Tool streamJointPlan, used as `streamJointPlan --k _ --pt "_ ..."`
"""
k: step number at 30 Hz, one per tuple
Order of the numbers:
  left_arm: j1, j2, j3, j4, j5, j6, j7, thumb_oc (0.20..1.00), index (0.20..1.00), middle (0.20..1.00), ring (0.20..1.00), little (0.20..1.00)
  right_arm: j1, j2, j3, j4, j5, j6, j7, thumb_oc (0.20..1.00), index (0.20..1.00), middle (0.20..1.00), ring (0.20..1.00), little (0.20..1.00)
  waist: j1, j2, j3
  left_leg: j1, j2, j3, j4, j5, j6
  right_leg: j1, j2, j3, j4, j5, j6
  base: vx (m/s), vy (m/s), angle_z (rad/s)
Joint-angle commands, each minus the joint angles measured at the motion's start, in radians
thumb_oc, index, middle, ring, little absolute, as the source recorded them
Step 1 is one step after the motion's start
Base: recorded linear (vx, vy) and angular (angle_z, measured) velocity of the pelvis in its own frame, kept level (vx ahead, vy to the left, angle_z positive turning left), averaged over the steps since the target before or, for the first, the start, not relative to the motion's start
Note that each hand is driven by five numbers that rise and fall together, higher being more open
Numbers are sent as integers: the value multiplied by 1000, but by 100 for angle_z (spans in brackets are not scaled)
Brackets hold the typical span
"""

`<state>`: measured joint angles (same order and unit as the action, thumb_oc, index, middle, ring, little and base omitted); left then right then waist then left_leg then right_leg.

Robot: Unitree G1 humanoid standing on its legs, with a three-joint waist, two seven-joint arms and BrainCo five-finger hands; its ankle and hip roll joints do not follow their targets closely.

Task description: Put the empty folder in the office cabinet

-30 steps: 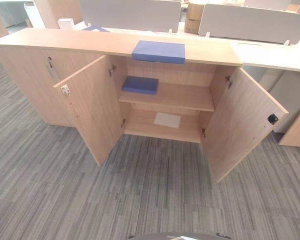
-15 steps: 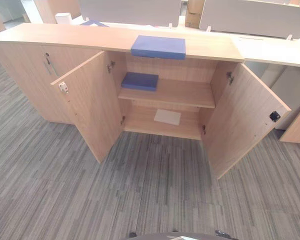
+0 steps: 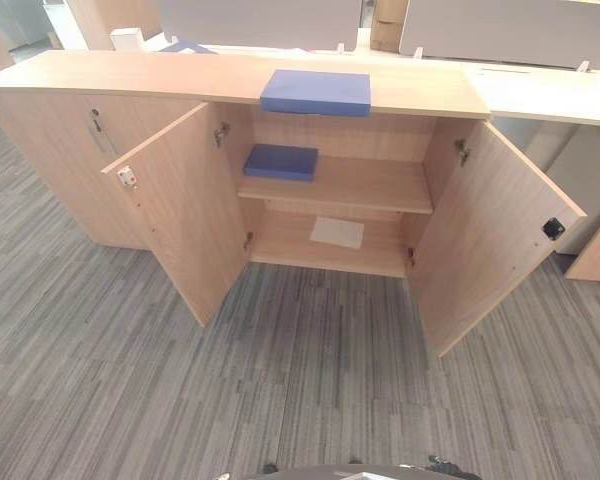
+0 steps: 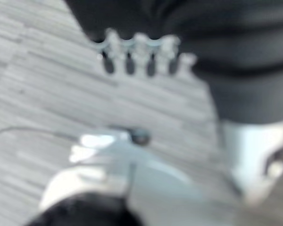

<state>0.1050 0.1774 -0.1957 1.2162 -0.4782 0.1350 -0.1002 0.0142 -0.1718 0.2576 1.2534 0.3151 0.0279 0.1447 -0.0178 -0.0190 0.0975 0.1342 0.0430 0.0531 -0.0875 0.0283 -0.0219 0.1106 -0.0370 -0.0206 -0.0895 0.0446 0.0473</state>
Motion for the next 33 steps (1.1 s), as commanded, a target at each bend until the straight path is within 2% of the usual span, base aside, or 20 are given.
streamJointPlan --k 1,3,5,6,7,8,9,10,11,13,14,15,17,20,23,25,27,29,30,33 --pt "-72 4 3 58 10 9 7 1000 1000 1000 1000 1000 -59 -35 6 6 13 -26 15 1000 1000 1000 1000 1000 6 -4 39 22 -104 46 21 -57 77 25 58 -55 23 -5 6 23 -105 0" --pt "-86 4 0 52 -3 7 17 1000 1000 1000 1000 1000 -67 -45 11 -6 7 -39 30 1000 1000 1000 1000 1000 7 -13 60 -22 -109 65 138 -94 81 3 44 -66 58 -18 -8 -45 -110 0" --pt "-86 4 0 52 -3 7 17 1000 1000 1000 1000 1000 -67 -45 11 -6 7 -39 30 1000 1000 1000 1000 1000 7 -13 60 -22 -109 65 138 -94 81 3 44 -66 58 -18 -8 -50 -58 1" --pt "-99 1 -5 52 -12 8 26 1000 1000 1000 1000 1000 -74 -58 16 -17 18 -52 41 1000 1000 1000 1000 1000 12 -24 82 -77 -121 75 264 -137 85 -8 29 -81 81 -28 -24 -158 -187 -1" --pt "-116 0 -6 56 -27 11 38 1000 1000 1000 1000 1000 -81 -73 26 -43 13 -41 36 1000 1000 1000 1000 1000 24 -37 124 -236 -105 92 531 -68 45 -13 22 -91 102 -31 -54 -158 -187 -1" --pt "-116 0 -6 56 -27 11 38 1000 1000 1000 1000 1000 -81 -73 26 -43 13 -41 36 1000 1000 1000 1000 1000 24 -37 124 -236 -105 92 531 -68 45 -13 22 -91 102 -31 -54 -127 -202 -11" --pt "-120 -5 3 58 -10 21 34 1000 1000 1000 1000 1000 -80 -85 35 -45 36 -45 18 1000 1000 1000 1000 1000 29 -18 162 -350 -18 122 573 86 -24 0 41 -101 112 -43 -72 79 -71 12" --pt "-104 -6 11 69 25 20 22 1000 1000 1000 1000 1000 -83 -92 23 -37 36 -52 32 1000 1000 1000 1000 1000 37 7 181 -361 18 129 434 163 -49 24 60 -97 117 -54 -67 79 -71 12" --pt "-104 -6 11 69 25 20 22 1000 1000 1000 1000 1000 -83 -92 23 -37 36 -52 32 1000 1000 1000 1000 1000 37 7 181 -361 18 129 434 163 -49 24 60 -97 117 -54 -67 227 56 70" --pt "-74 0 25 75 37 25 26 1000 1000 1000 1000 1000 -84 -92 19 -34 39 -50 30 1000 1000 1000 1000 1000 60 24 199 -363 58 97 184 251 -58 67 75 -72 120 -71 -60 247 80 41" --pt "-74 0 25 75 37 25 26 1000 1000 1000 1000 1000 -84 -92 19 -34 39 -50 30 1000 1000 1000 1000 1000 60 24 199 -363 58 97 184 251 -58 67 75 -72 120 -71 -60 336 83 -65" --pt "-57 1 45 89 62 12 21 1000 1000 1000 1000 1000 -72 -102 7 -28 38 -45 23 1000 1000 1000 1000 1000 79 13 214 -417 91 60 80 269 -58 106 61 -49 134 -91 -60 210 48 -56" --pt "-58 -4 52 101 77 -4 17 1000 1000 1000 1000 1000 -56 -113 -14 -18 41 -50 24 1000 1000 1000 1000 1000 84 7 225 -462 112 77 75 255 -64 138 40 -53 153 -118 -59 339 99 -65" --pt "-62 -3 50 102 61 -11 13 1000 1000 1000 1000 1000 -45 -121 -27 -12 34 -67 43 1000 1000 1000 1000 1000 86 13 229 -481 132 73 94 272 -81 160 27 -46 172 -145 -56 315 111 -11" --pt "-55 -1 54 96 46 3 23 1000 1000 1000 1000 1000 -49 -125 -24 -10 21 -76 51 1000 1000 1000 1000 1000 89 32 219 -448 136 55 85 271 -85 175 32 -18 199 -180 -50 317 115 -22" --pt "-44 4 63 102 36 12 39 1000 1000 1000 1000 1000 -61 -117 -20 -7 26 -94 60 1000 1000 1000 1000 1000 97 35 199 -409 136 43 61 240 -71 199 19 6 218 -220 -42 503 209 -37" --pt "-40 11 75 116 32 -12 49 1000 1000 1000 1000 1000 -61 -111 -37 -13 51 -95 43 1000 1000 1000 1000 1000 99 38 175 -403 123 48 110 206 -61 240 0 13 224 -263 -38 511 228 -80" --pt "-41 14 83 116 25 -23 45 1000 1000 1000 1000 1000 -62 -110 -46 -14 39 -90 39 1000 1000 1000 1000 1000 100 35 167 -409 113 42 151 201 -59 251 -7 16 219 -265 -33 270 148 -25" --pt "-48 17 79 107 37 -21 42 1000 1000 1000 1000 1000 -58 -109 -57 -7 10 -118 62 1000 1000 1000 1000 1000 104 31 146 -416 82 47 229 165 -45 279 -32 13 192 -253 -21 359 218 -29" --pt "-63 27 71 102 49 -7 49 1000 1000 1000 1000 1000 -58 -101 -56 -17 15 -128 54 1000 1000 1000 1000 1000 103 24 123 -433 47 83 286 117 -17 302 -63 6 169 -240 -3 385 258 -7"
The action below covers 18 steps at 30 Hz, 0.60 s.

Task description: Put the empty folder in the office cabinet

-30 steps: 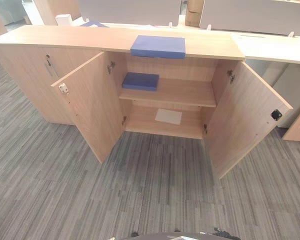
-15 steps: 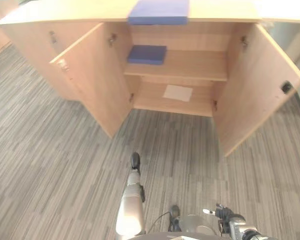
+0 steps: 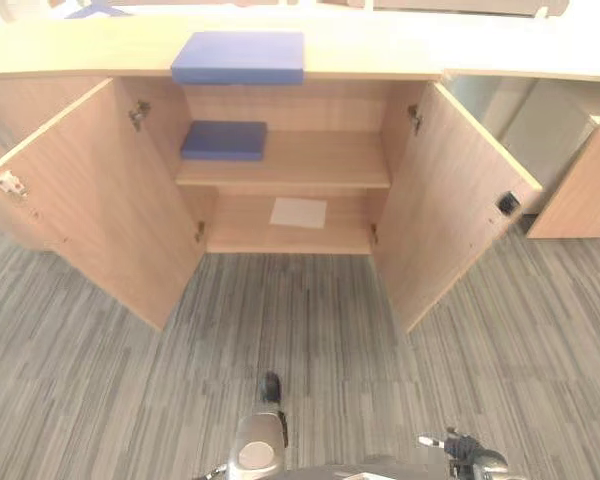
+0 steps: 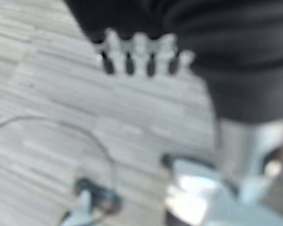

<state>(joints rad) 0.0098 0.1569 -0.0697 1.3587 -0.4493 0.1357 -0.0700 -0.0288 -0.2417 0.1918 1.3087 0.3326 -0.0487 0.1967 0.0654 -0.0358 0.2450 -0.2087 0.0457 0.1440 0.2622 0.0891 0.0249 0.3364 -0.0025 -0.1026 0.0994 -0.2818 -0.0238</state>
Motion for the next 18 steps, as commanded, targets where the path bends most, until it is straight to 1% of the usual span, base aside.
streamJointPlan --k 1,2,3,4,5,6,7,8,9,10,11,12,13,14,16,17,18 --pt "32 48 -55 -41 20 -7 19 1000 1000 1000 1000 1000 -15 -31 10 -72 -3 -51 2 1000 1000 1000 1000 1000 19 40 -25 -90 44 -8 -63 57 -63 76 -98 88 -20 86 68 402 297 30" --pt "25 54 -60 -38 34 2 11 1000 1000 1000 1000 1000 -15 -27 8 -81 -12 -48 -4 1000 1000 1000 1000 1000 18 35 -41 -95 30 16 -52 33 -45 86 -117 84 -25 94 81 256 195 30" --pt "25 54 -60 -38 34 2 11 1000 1000 1000 1000 1000 -15 -27 8 -81 -12 -48 -4 1000 1000 1000 1000 1000 18 35 -41 -95 30 16 -52 33 -45 86 -117 84 -25 94 81 413 339 42" --pt "21 59 -58 -38 43 13 6 1000 1000 1000 1000 1000 -16 -24 8 -86 -23 -42 -11 1000 1000 1000 1000 1000 20 30 -53 -82 14 22 -65 18 -29 79 -133 78 -21 109 93 326 300 6" --pt "11 64 -53 -25 42 6 -2 1000 1000 1000 1000 1000 -17 -21 11 -89 -25 -39 -17 1000 1000 1000 1000 1000 18 26 -58 -66 -7 9 -77 2 -11 40 -155 64 24 138 107 415 386 -1" --pt "6 70 -49 -20 44 -4 -10 1000 1000 1000 1000 1000 -19 -20 13 -92 -29 -37 -19 1000 1000 1000 1000 1000 16 23 -58 -50 -19 6 -90 -6 5 2 -170 55 75 180 117 258 243 -17" --pt "6 70 -49 -20 44 -4 -10 1000 1000 1000 1000 1000 -19 -20 13 -92 -29 -37 -19 1000 1000 1000 1000 1000 16 23 -58 -50 -19 6 -90 -6 5 2 -170 55 75 180 117 198 197 -5" --pt "-1 79 -48 -14 55 -21 -24 1000 1000 1000 1000 1000 -25 -17 18 -96 -24 -36 -26 1000 1000 1000 1000 1000 13 19 -55 -30 -36 5 -106 -15 27 -54 -189 47 159 256 125 231 228 13" --pt "-13 87 -53 -7 78 -52 -38 1000 1000 1000 1000 1000 -31 -14 17 -98 -16 -42 -30 1000 1000 1000 1000 1000 12 19 -53 -6 -55 4 -129 -26 52 -114 -216 32 248 339 127 231 228 13" --pt "-13 87 -53 -7 78 -52 -38 1000 1000 1000 1000 1000 -31 -14 17 -98 -16 -42 -30 1000 1000 1000 1000 1000 12 19 -53 -6 -55 4 -129 -26 52 -114 -216 32 248 339 127 233 192 25" --pt "-21 92 -62 -8 70 -69 -43 1000 1000 1000 1000 1000 -35 -9 18 -101 -9 -47 -35 1000 1000 1000 1000 1000 12 13 -50 27 -75 2 -154 -43 63 -155 -257 18 337 398 140 110 75 13" --pt "-21 92 -62 -8 70 -69 -43 1000 1000 1000 1000 1000 -35 -9 18 -101 -9 -47 -35 1000 1000 1000 1000 1000 12 13 -50 27 -75 2 -154 -43 63 -155 -257 18 337 398 140 177 158 25" --pt "-37 97 -68 -12 54 -89 -37 1000 1000 1000 1000 1000 -47 -3 23 -98 1 -57 -39 1000 1000 1000 1000 1000 15 23 -43 64 -71 23 -192 -43 82 -225 -267 -22 376 417 135 188 94 16" --pt "-46 102 -73 -24 43 -93 -32 1000 1000 1000 1000 1000 -50 -2 30 -99 9 -72 -41 1000 1000 1000 1000 1000 9 22 -32 106 -76 30 -212 -61 75 -259 -267 -51 358 387 145 188 94 16" --pt "-46 102 -73 -24 43 -93 -32 1000 1000 1000 1000 1000 -50 -2 30 -99 9 -72 -41 1000 1000 1000 1000 1000 9 22 -32 106 -76 30 -212 -61 75 -259 -267 -51 358 387 145 60 -1 -14" --pt "-49 105 -67 -31 48 -99 -28 1000 1000 1000 1000 1000 -58 2 34 -100 9 -83 -41 1000 1000 1000 1000 1000 6 33 -25 134 -53 57 -233 -49 71 -296 -246 -84 300 384 134 56 -141 -40" --pt "-62 116 -66 -58 38 -109 -18 1000 1000 1000 1000 1000 -79 -2 54 -110 21 -108 -35 1000 1000 1000 1000 1000 -6 39 -5 199 -15 81 -274 -44 37 -347 -199 -124 167 352 137 56 -141 -40"
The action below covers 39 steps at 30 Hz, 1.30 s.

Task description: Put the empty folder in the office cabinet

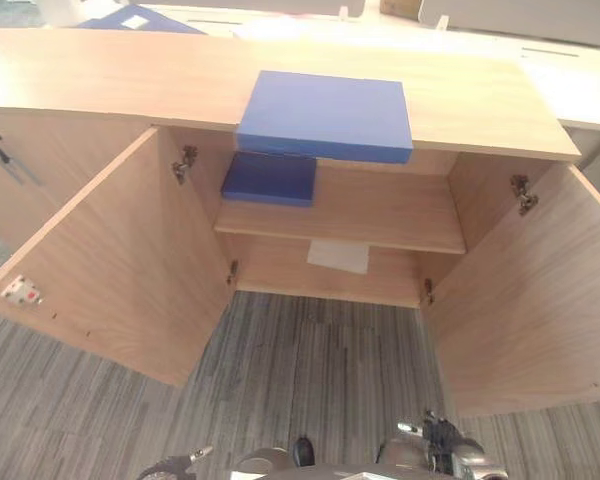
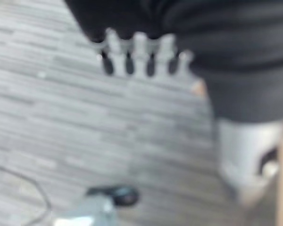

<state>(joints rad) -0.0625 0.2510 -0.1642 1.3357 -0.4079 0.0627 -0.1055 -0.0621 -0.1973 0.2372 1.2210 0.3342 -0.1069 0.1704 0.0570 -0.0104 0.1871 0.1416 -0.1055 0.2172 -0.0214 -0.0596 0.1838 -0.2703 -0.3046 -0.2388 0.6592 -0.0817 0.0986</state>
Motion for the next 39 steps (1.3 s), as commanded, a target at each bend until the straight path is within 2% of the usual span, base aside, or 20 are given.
streamJointPlan --k 1,2,3,4,6,7,9,14,16,21,24,26,28,30,31,33,34,37,38,39 --pt "10 21 29 -35 -4 -36 18 1000 1000 1000 1000 1000 -45 -46 8 -22 20 -50 -8 1000 1000 1000 1000 1000 3 13 53 -152 136 7 10 105 -122 259 103 12 -393 152 14 75 -247 -5" --pt "-4 23 29 -42 -23 -47 34 1000 1000 1000 1000 1000 -56 -48 17 -34 27 -47 -8 1000 1000 1000 1000 1000 -6 1 64 -134 147 19 -6 108 -143 248 129 2 -517 170 31 36 -156 -26" --pt "-8 22 32 -45 -24 -50 38 1000 1000 1000 1000 1000 -55 -48 16 -35 25 -48 -8 1000 1000 1000 1000 1000 -12 -5 65 -125 148 25 -13 107 -149 240 132 4 -556 190 42 95 -346 -62" --pt "-5 0 42 -31 2 -111 47 1000 1000 1000 1000 1000 -51 -36 14 -30 37 -58 -3 1000 1000 1000 1000 1000 -18 -31 64 -106 145 34 -18 87 -159 206 130 7 -630 259 70 77 -227 -66" --pt "-1 0 33 -30 0 -127 39 1000 1000 1000 1000 1000 -48 -38 19 -32 37 -57 -5 1000 1000 1000 1000 1000 -25 -32 60 -83 146 26 -23 62 -165 200 123 12 -650 272 86 144 -164 1" --pt "7 -1 27 -36 -3 -140 36 1000 1000 1000 1000 1000 -41 -41 15 -40 26 -54 -9 1000 1000 1000 1000 1000 -36 -37 64 -71 146 34 -19 58 -159 184 110 19 -663 304 84 123 -105 31" --pt "20 3 15 -48 -34 -158 33 1000 1000 1000 1000 1000 -31 -42 11 -47 25 -54 -17 1000 1000 1000 1000 1000 -45 -34 63 -53 149 29 -16 42 -158 174 98 32 -662 315 87 105 -124 45" --pt "51 9 7 -80 -44 -182 24 1000 1000 1000 1000 1000 -22 -40 8 -60 -22 -53 -33 1000 1000 1000 1000 1000 -54 -24 50 -29 159 26 -7 26 -160 189 94 39 -660 290 84 147 -148 19" --pt "75 5 -1 -120 -50 -194 -4 1000 1000 1000 1000 1000 -18 -61 11 -72 -72 -50 -64 1000 1000 1000 1000 1000 -59 -12 17 -12 184 -7 6 35 -181 253 125 44 -672 220 48 257 -257 3" --pt "72 -2 -11 -144 -19 -215 34 1000 1000 1000 1000 1000 -23 -80 18 -86 -72 -61 -75 1000 1000 1000 1000 1000 -60 -12 7 -6 204 -33 -7 51 -198 284 152 47 -684 196 27 89 -159 1" --pt "68 -5 -18 -175 2 -252 93 1000 1000 1000 1000 1000 -25 -93 24 -115 -73 -62 -65 1000 1000 1000 1000 1000 -57 -16 3 -14 213 -45 0 57 -212 308 172 35 -691 175 8 30 -122 -2" --pt "57 -7 -17 -215 51 -293 182 1000 1000 1000 1000 1000 -15 -100 38 -150 -70 -48 -76 1000 1000 1000 1000 1000 -56 -23 6 -33 217 -38 40 56 -223 323 176 18 -693 166 -2 -24 2 6" --pt "48 -7 -17 -245 61 -295 227 1000 1000 1000 1000 1000 -10 -103 44 -161 -59 -43 -88 1000 1000 1000 1000 1000 -56 -22 7 -38 228 -34 37 70 -232 330 174 8 -698 167 -3 -33 70 11" --pt "38 0 -19 -274 117 -316 306 1000 1000 1000 1000 1000 -8 -105 46 -167 -49 -40 -92 1000 1000 1000 1000 1000 -54 -16 9 -35 246 -39 9 95 -245 333 169 7 -699 170 3 -29 178 46" --pt "27 14 -24 -296 210 -333 415 1000 1000 1000 1000 1000 -13 -100 53 -164 -38 -27 -96 1000 1000 1000 1000 1000 -51 -14 9 -20 245 -39 -24 101 -249 340 156 4 -708 180 17 -26 203 40" --pt "27 14 -24 -296 211 -332 415 1000 1000 1000 1000 1000 -13 -100 53 -164 -38 -27 -96 1000 1000 1000 1000 1000 -50 -14 9 -18 245 -39 -26 101 -249 341 156 5 -709 180 17 -20 155 10" --pt "25 43 -37 -332 286 -348 536 1000 1000 1000 1000 1000 -12 -88 62 -156 -37 -22 -107 1000 1000 1000 1000 1000 -47 -10 8 2 239 -29 -61 104 -248 340 129 -7 -717 204 44 -17 185 9" --pt "27 53 -40 -345 309 -351 572 1000 1000 1000 1000 1000 -11 -86 64 -155 -34 -20 -113 1000 1000 1000 1000 1000 -45 -10 8 5 237 -27 -65 102 -246 340 123 -8 -719 210 49 -10 94 5" --pt "32 72 -35 -377 359 -348 652 1000 1000 1000 1000 1000 -8 -78 65 -146 -29 -20 -126 1000 1000 1000 1000 1000 -43 -9 8 8 231 -26 -66 94 -242 336 109 -12 -719 223 63 -9 63 1" --pt "32 72 -35 -377 359 -348 652 1000 1000 1000 1000 1000 -8 -78 65 -146 -29 -20 -126 1000 1000 1000 1000 1000 -43 -9 8 8 231 -26 -66 94 -242 336 109 -12 -719 223 63 -9 63 1"
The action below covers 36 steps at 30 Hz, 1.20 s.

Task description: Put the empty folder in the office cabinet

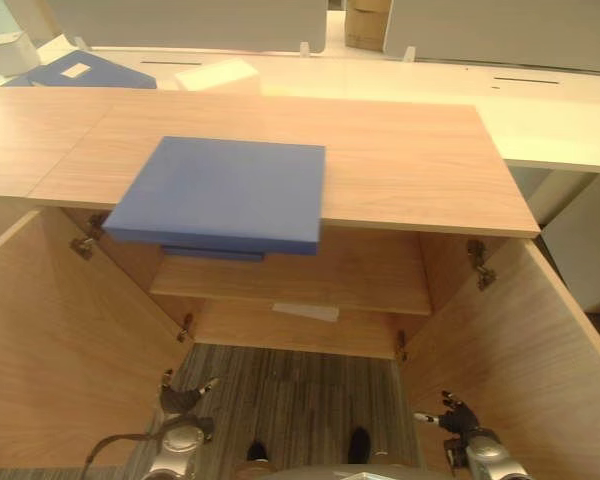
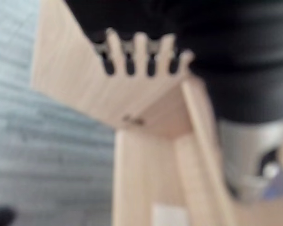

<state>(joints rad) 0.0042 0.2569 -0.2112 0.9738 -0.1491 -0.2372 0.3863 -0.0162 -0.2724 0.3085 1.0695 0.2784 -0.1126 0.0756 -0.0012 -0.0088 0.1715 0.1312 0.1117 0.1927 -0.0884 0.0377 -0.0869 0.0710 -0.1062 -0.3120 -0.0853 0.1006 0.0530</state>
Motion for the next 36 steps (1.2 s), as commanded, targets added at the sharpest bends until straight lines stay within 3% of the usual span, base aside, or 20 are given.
streamJointPlan --k 1,2,4,7,18,25,36 --pt "-35 66 12 -15 100 -48 160 1000 1000 1000 1000 1000 -54 -3 -7 6 26 -14 -31 1000 1000 1000 1000 1000 16 -11 23 19 14 -2 1 -3 29 -5 -90 62 25 41 109 0 0 0" --pt "-35 66 12 -15 100 -48 160 1000 1000 1000 1000 1000 -54 -3 -7 6 26 -14 -31 1000 1000 1000 1000 1000 16 -11 23 19 14 -2 1 -3 29 -5 -90 62 25 41 109 -1 63 -5" --pt "7 157 39 -153 268 -19 464 1000 1000 1000 1000 1000 -51 10 -5 34 -23 -49 -26 1000 1000 1000 1000 1000 33 -8 12 20 -2 1 1 -18 38 -2 -103 61 1 63 126 -4 101 -4" --pt "25 192 60 -230 367 3 543 1000 1000 1000 1000 1000 -42 8 2 27 -44 -55 -44 1000 1000 1000 1000 1000 40 -8 9 19 -3 8 1 -22 37 2 -104 64 -2 54 125 -1 14 -1" --pt "3 368 90 -528 647 136 535 1000 1000 1000 1000 1000 -13 -10 -5 -12 -47 -26 -46 1000 1000 1000 1000 1000 35 3 -14 33 5 38 1 -34 35 20 -95 85 -2 29 125 19 -2 -6" --pt "-36 436 95 -581 741 124 532 1000 1000 1000 1000 1000 4 -16 -12 -40 -36 -3 -48 1000 1000 1000 1000 1000 13 7 -28 40 7 51 1 -41 34 23 -88 107 -2 20 126 26 -4 -6" --pt "-103 463 63 -555 799 115 530 1000 1000 1000 1000 1000 15 -18 -12 -55 -31 12 -48 1000 1000 1000 1000 1000 -15 9 -42 50 3 66 1 -50 38 24 -83 133 -2 14 127 15 4 -5"
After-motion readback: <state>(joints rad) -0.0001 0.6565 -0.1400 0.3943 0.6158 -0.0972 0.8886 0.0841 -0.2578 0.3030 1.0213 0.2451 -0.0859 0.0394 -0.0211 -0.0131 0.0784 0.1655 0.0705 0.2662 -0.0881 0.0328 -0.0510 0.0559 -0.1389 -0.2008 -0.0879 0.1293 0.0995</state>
